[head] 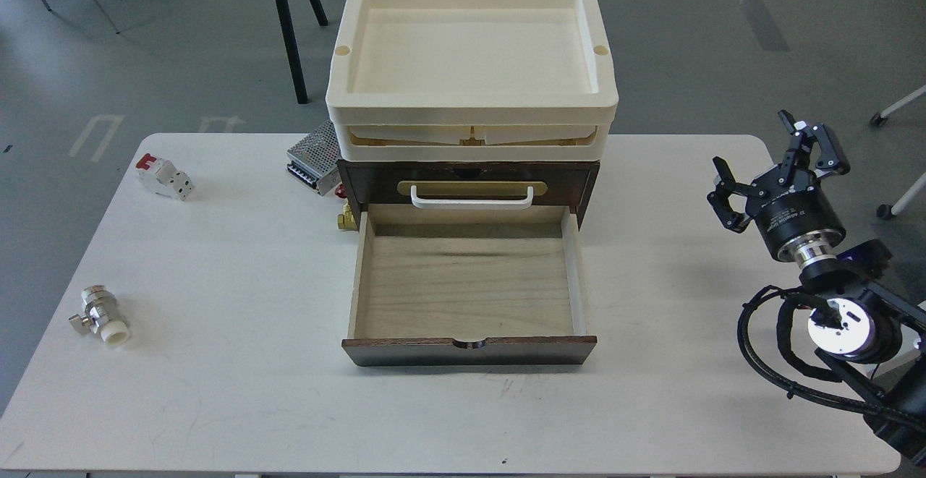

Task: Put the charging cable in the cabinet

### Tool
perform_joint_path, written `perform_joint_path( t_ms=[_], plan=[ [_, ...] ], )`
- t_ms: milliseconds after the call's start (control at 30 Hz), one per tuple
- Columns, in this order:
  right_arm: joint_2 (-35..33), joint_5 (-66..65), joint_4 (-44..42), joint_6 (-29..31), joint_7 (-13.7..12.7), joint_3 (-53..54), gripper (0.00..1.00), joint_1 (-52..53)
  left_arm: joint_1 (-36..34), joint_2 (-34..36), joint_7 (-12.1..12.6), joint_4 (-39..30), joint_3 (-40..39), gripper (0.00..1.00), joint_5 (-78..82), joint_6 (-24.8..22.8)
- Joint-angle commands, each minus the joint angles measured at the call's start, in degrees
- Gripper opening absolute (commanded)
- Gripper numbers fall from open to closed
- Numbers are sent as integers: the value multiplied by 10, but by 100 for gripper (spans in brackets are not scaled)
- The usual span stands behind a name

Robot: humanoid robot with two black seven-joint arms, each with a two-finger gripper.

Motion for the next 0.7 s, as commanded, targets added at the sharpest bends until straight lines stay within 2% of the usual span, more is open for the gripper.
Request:
perform_joint_path(
  t_ms=[0, 100, 233, 333, 500, 600, 667],
  plan=[
    [0, 0, 0, 0, 0, 0, 99, 0, -81, 14, 0, -103, -5, 0, 2, -69],
    [0, 0, 0, 0, 0, 0, 100, 0, -119, 12, 0, -197, -4, 0, 4, -96],
    [0, 0, 0, 0, 0, 0, 100, 0, -144, 7, 0, -296, 1, 0, 18, -107],
    [0, 0, -1, 0, 0, 0, 99, 0, -144, -38, 0, -350, 2, 0, 53, -109],
    [0, 0, -1, 0, 0, 0, 100, 0, -136, -159, 0, -376, 9, 0, 166, -109],
    [0, 0, -1, 0, 0, 0, 99, 0, -129, -235, 0, -375, 58, 0, 227, -109],
    [0, 0, -1, 0, 0, 0, 100, 0, -127, -252, 0, -375, 93, 0, 249, -109]
  ],
)
